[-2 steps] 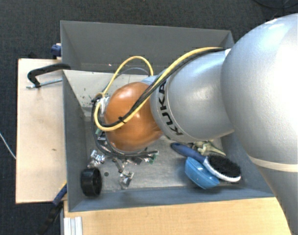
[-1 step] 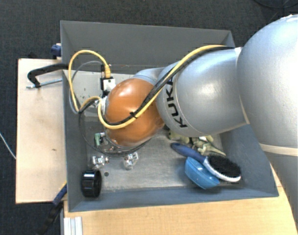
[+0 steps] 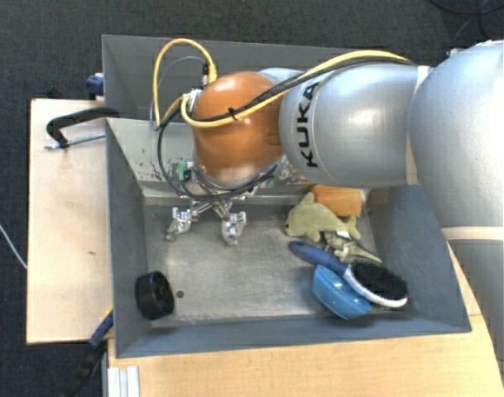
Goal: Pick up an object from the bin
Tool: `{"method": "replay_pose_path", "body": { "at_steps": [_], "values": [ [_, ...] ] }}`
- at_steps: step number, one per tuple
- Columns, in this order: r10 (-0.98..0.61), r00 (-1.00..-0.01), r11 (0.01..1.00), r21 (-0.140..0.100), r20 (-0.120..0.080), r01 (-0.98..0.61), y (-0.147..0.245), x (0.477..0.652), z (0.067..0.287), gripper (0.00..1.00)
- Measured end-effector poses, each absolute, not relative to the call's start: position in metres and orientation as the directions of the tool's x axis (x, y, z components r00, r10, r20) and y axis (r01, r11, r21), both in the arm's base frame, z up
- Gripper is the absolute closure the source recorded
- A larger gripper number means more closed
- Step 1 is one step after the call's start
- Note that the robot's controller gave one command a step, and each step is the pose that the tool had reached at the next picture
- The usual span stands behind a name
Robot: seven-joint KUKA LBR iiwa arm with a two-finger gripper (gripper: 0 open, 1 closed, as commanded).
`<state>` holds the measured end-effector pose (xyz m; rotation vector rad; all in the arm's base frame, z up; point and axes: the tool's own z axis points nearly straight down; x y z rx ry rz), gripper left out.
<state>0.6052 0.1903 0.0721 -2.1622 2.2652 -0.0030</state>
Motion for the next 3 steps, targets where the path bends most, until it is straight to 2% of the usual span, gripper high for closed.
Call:
{"method": "replay_pose_path", "body": {
  "at_steps": [1,2,3],
  "values": [
    [-0.981,-0.192,0.192,-0.004,-0.003,-0.981,0.129,0.599,0.126,0.0],
    [-0.868,-0.496,0.496,0.003,0.002,-0.868,0.076,0.534,0.098,0.0],
    [-0.841,-0.541,0.541,-0.011,-0.008,-0.841,0.01,0.503,0.26,0.0]
  ]
}}
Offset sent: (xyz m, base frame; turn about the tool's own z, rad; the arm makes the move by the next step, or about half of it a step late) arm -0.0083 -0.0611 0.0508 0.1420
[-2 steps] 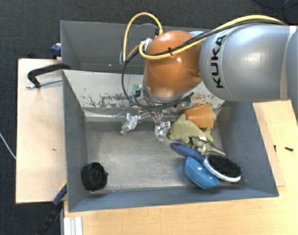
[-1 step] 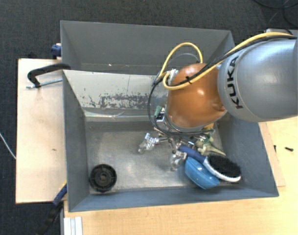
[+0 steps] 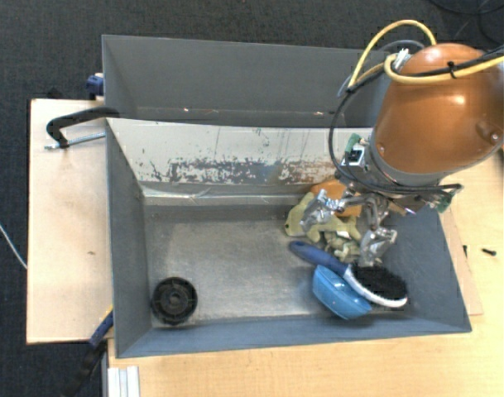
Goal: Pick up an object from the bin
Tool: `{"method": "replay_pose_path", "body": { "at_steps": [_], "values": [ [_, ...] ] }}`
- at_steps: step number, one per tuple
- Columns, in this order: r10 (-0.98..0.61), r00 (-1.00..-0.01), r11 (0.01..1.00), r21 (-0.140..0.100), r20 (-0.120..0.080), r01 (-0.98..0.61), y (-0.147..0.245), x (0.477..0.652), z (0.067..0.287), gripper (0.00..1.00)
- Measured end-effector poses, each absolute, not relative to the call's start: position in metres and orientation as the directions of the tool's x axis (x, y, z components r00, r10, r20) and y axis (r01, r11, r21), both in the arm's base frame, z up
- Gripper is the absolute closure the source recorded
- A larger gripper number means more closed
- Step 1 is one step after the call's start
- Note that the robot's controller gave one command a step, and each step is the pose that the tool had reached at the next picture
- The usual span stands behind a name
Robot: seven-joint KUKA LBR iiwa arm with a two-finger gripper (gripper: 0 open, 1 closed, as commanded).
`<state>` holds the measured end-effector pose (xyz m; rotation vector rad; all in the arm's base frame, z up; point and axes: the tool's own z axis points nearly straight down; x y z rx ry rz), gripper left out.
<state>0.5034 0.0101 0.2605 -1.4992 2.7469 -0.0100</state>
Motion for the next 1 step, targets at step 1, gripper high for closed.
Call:
{"method": "replay_pose_path", "body": {
  "at_steps": [1],
  "values": [
    [-0.796,-0.605,0.605,0.006,0.004,-0.796,-0.0162,0.4908,0.0999,0.0]
  ]
}}
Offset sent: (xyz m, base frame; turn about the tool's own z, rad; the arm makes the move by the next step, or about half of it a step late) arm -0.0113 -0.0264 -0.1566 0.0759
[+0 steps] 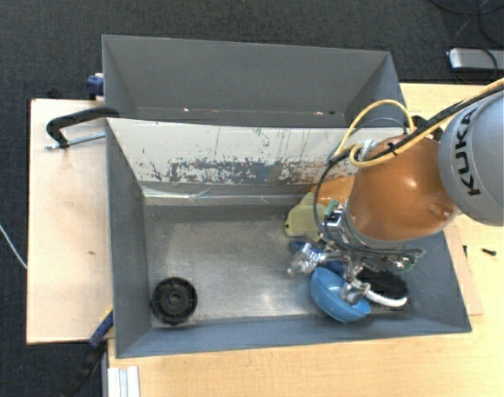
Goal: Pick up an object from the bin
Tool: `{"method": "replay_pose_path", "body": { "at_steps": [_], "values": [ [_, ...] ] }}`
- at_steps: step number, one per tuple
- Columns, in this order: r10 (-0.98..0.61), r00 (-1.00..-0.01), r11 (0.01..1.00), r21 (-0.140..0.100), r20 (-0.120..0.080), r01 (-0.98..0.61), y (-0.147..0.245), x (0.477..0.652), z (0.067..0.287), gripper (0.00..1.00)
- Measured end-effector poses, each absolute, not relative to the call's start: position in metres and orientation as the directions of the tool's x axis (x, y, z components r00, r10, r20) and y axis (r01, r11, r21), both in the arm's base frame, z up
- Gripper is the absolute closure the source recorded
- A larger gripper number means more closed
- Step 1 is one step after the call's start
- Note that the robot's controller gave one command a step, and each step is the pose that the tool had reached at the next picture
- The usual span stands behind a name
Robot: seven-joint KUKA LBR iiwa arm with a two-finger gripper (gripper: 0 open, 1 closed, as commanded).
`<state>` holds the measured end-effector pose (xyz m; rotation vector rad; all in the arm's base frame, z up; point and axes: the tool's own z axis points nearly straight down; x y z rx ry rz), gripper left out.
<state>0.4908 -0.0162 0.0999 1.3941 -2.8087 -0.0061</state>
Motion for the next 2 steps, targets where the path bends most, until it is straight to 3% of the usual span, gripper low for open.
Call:
{"method": "replay_pose_path", "body": {
  "at_steps": [1,2],
  "values": [
    [-0.999,-0.04,0.04,0.004,-0.007,-0.999,-0.045,0.534,0.071,0.0],
    [-0.942,0.337,-0.337,0.003,-0.003,-0.942,-0.038,0.584,0.072,0.0]
  ]
}}
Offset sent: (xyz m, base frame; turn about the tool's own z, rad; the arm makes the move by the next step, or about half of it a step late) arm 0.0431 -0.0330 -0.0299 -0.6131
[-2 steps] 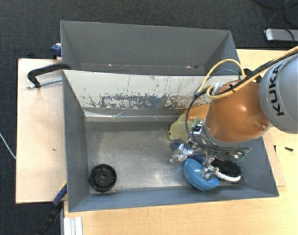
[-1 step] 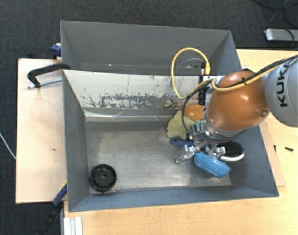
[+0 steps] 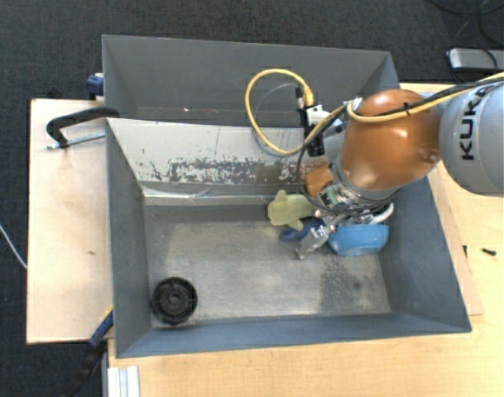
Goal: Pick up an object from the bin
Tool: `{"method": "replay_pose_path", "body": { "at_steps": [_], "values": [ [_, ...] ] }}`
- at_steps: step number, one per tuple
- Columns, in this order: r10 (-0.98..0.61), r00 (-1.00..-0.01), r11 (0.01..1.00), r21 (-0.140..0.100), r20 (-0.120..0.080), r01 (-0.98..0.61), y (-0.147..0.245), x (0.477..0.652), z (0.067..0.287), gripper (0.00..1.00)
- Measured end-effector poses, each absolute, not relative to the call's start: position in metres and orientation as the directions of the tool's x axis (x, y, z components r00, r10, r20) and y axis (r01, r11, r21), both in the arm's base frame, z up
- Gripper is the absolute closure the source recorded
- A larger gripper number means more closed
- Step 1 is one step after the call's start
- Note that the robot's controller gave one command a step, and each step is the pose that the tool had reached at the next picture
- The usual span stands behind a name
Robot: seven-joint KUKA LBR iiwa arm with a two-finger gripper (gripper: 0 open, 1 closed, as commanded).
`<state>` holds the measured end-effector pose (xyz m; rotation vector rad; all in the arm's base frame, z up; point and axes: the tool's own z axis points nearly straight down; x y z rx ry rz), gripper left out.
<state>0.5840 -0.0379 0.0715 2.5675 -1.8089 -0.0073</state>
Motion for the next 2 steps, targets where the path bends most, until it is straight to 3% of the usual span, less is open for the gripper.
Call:
{"method": "replay_pose_path", "body": {
  "at_steps": [1,2],
  "values": [
    [-0.941,0.337,-0.337,-0.009,0.003,-0.941,-0.038,0.589,0.078,1.0],
    [-0.97,0.244,-0.244,-0.014,0.0,-0.97,-0.022,0.594,0.185,1.0]
  ]
}}
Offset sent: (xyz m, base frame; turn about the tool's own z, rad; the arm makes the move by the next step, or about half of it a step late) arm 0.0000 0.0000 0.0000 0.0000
